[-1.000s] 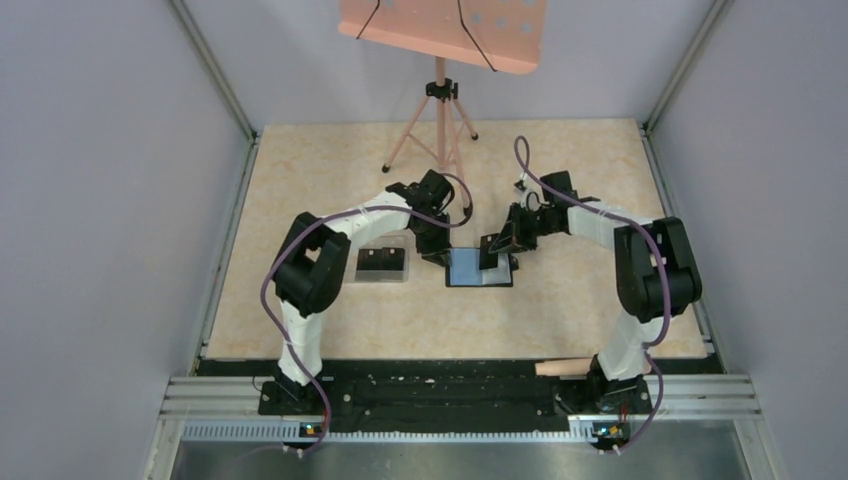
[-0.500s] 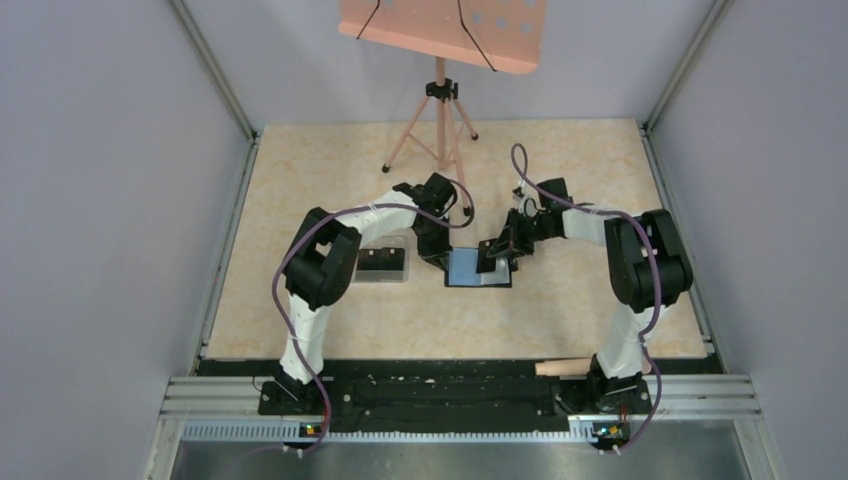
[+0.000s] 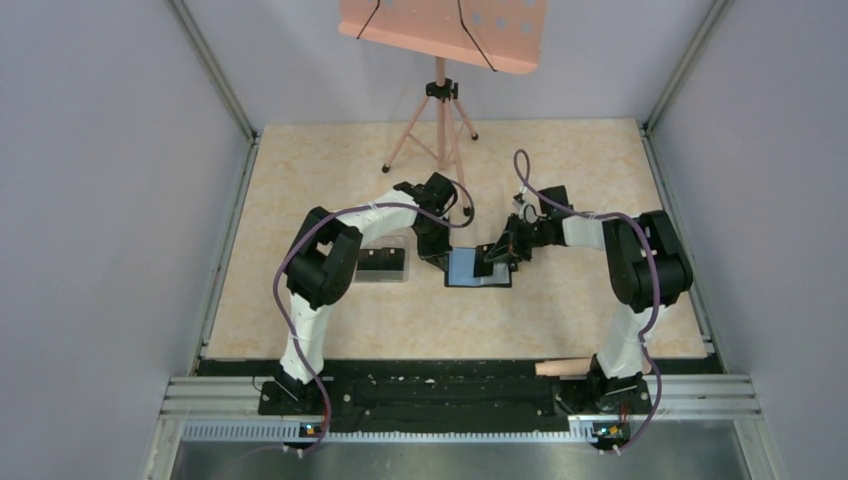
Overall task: Put the credit cards into the card holder
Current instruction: Insert the credit card into the card holder.
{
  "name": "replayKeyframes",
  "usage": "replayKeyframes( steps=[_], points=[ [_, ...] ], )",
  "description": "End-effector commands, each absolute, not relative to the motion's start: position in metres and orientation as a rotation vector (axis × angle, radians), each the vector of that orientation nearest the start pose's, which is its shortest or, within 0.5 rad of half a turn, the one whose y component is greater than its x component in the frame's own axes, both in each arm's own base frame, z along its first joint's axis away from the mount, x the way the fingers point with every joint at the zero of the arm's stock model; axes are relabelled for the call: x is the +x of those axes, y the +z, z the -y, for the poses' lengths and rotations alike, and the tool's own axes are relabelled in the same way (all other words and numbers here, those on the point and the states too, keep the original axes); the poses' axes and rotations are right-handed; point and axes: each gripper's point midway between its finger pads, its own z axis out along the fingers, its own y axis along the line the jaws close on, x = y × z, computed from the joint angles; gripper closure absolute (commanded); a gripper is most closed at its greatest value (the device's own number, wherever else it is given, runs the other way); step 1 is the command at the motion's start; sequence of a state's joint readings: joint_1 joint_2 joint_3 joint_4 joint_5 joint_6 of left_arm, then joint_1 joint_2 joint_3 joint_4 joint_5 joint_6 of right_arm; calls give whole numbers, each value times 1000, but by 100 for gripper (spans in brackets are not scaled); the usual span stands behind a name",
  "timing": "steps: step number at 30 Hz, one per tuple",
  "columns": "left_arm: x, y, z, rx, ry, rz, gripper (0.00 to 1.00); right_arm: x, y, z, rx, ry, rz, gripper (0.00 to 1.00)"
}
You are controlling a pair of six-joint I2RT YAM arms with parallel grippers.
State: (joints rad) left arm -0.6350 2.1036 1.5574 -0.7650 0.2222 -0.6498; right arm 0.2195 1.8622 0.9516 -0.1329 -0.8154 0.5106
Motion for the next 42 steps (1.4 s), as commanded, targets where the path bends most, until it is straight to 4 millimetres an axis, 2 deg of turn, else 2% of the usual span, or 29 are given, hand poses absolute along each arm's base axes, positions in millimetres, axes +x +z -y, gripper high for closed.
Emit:
replayKeyframes(
  steps=[1,18,32,42],
  points=[
    [300,16,302,45,-489,-3059,100,318,37,-219,80,1362,-2616,100],
    [299,13,299,53,-469,-3072,100,304,27,-216,189,1358,-2727,100],
    [298,11,300,55,-473,-3081,100,289,19,-220,178,1301,-2834,100],
    [298,11,301,62,-479,-3081,100,292,19,-237,83,1366,-2834,100]
  ],
)
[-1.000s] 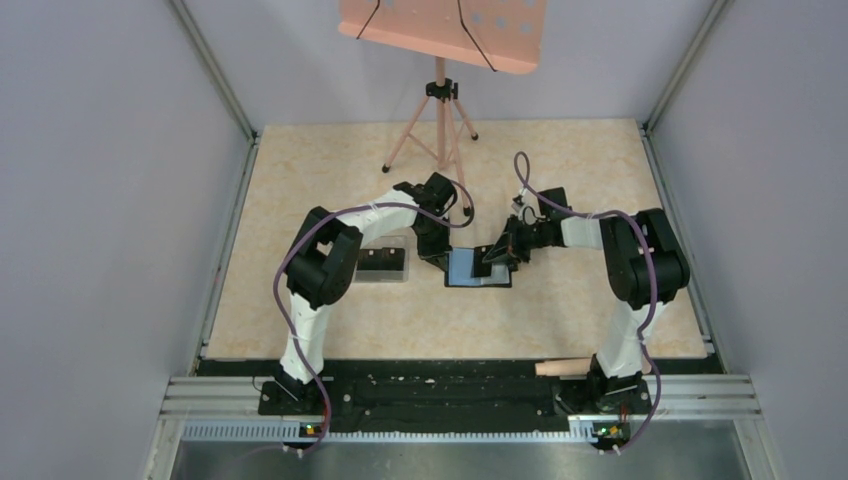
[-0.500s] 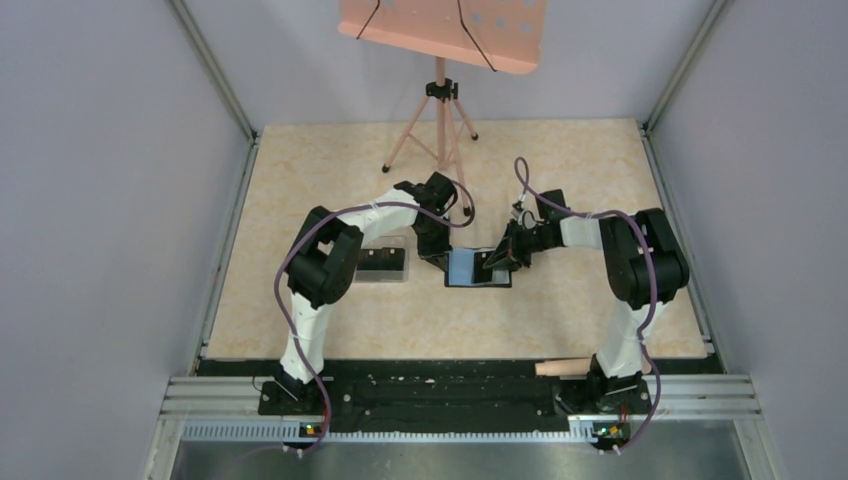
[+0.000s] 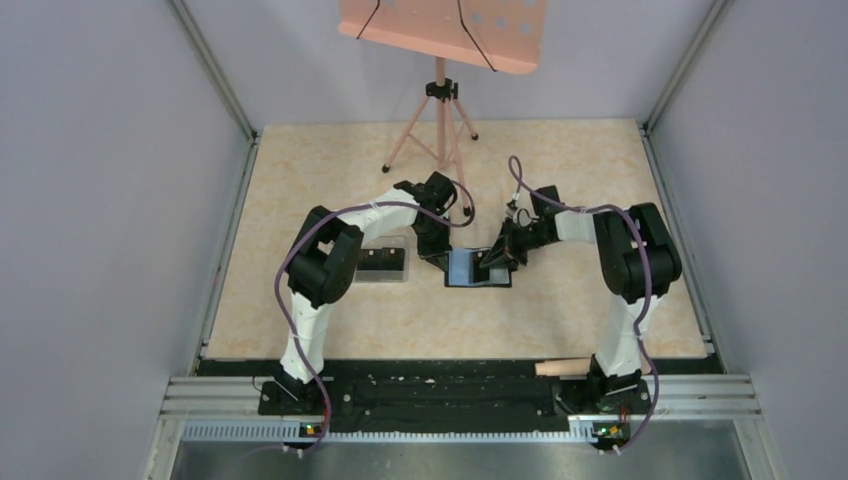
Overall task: Put the credit cards into the card holder
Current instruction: Insert the credit card into the card holder.
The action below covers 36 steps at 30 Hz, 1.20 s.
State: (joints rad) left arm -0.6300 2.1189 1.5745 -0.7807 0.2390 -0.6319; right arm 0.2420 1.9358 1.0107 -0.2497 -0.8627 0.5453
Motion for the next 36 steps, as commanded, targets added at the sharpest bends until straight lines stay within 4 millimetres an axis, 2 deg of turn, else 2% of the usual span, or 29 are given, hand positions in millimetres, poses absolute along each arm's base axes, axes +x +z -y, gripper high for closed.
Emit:
replayKeyframes(
  steps=[1,8,10,15,19,29,36],
  points=[
    [298,11,301,61,-481,-3081,100,292,20,-239,69,1369,-2832,100],
    [297,11,301,65,-479,-3085,100,292,24,-251,17,1372,-2832,98],
    [298,11,301,66,-481,-3084,100,292,22,-248,5,1316,-2858,92],
    [297,11,300,68,-479,-3087,100,298,18,-232,-52,1030,-2917,64],
    [296,10,301,69,-478,-3089,100,300,19,-225,-108,867,-2951,50],
    [296,10,301,70,-481,-3090,100,301,30,-219,-198,678,-2967,35],
    [295,8,301,70,-485,-3097,100,305,39,-215,-208,635,-2949,31]
  ],
)
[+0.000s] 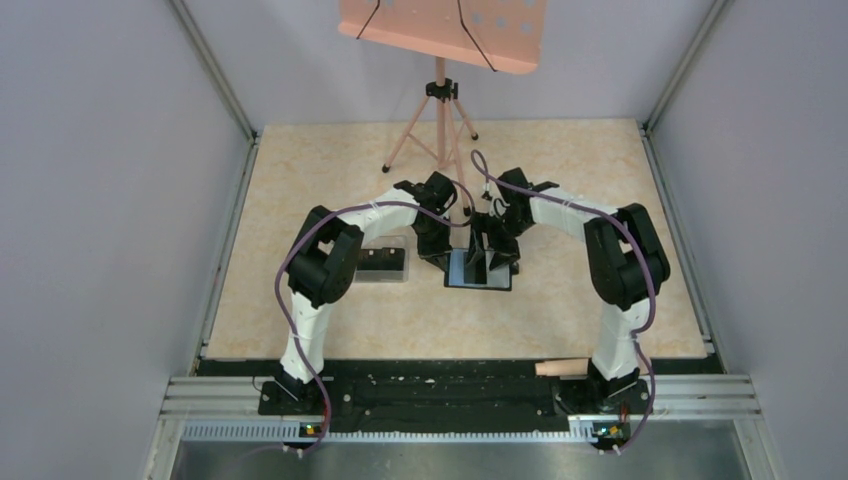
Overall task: Put the credit cards into the card holder
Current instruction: Insert the credit card into the card holder.
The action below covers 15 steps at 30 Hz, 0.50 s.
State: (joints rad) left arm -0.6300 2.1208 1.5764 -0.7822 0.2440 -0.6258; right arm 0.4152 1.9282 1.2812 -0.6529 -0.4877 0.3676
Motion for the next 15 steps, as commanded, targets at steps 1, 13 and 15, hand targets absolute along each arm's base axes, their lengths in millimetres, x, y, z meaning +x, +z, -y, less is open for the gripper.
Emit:
replayKeyframes(
  steps=[1,13,15],
  points=[
    [295,9,301,71,-487,-3096,100,305,39,-215,-205,630,-2950,31],
    [295,9,303,77,-503,-3097,100,305,34,-243,-239,835,-2939,38],
    [295,8,303,80,-505,-3097,100,305,38,-253,-251,884,-2932,42]
  ],
)
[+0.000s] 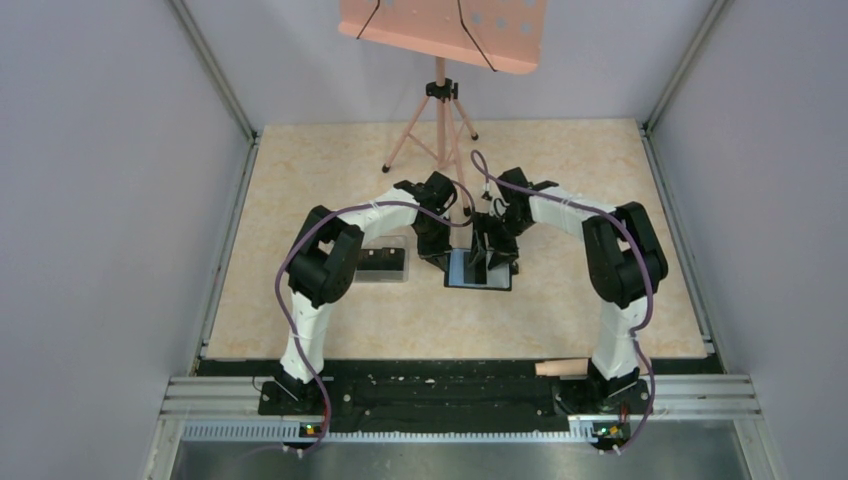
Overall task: Put the credit cards into the card holder
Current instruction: Insert the credit card into the card holder.
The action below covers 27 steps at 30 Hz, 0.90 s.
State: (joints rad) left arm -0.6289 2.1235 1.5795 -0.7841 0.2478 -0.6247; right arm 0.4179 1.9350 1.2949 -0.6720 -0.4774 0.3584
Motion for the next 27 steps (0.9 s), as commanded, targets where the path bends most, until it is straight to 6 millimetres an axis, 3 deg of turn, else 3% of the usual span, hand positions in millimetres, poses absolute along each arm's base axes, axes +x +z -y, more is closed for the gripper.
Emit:
replayKeyframes(
  steps=[1,3,12,19,24,27],
  points=[
    [295,8,303,80,-505,-3098,100,304,38,-257,-259,907,-2930,44],
    [295,9,304,82,-505,-3098,100,303,41,-266,-274,949,-2924,50],
    [295,9,304,80,-507,-3098,100,300,54,-285,-264,1088,-2901,58],
    [295,9,304,83,-502,-3096,100,298,65,-297,-224,1223,-2872,77],
    [296,12,302,81,-495,-3087,100,297,63,-296,-213,1212,-2880,78],
    [300,20,301,88,-489,-3056,100,300,60,-287,-221,1106,-2896,75]
  ],
)
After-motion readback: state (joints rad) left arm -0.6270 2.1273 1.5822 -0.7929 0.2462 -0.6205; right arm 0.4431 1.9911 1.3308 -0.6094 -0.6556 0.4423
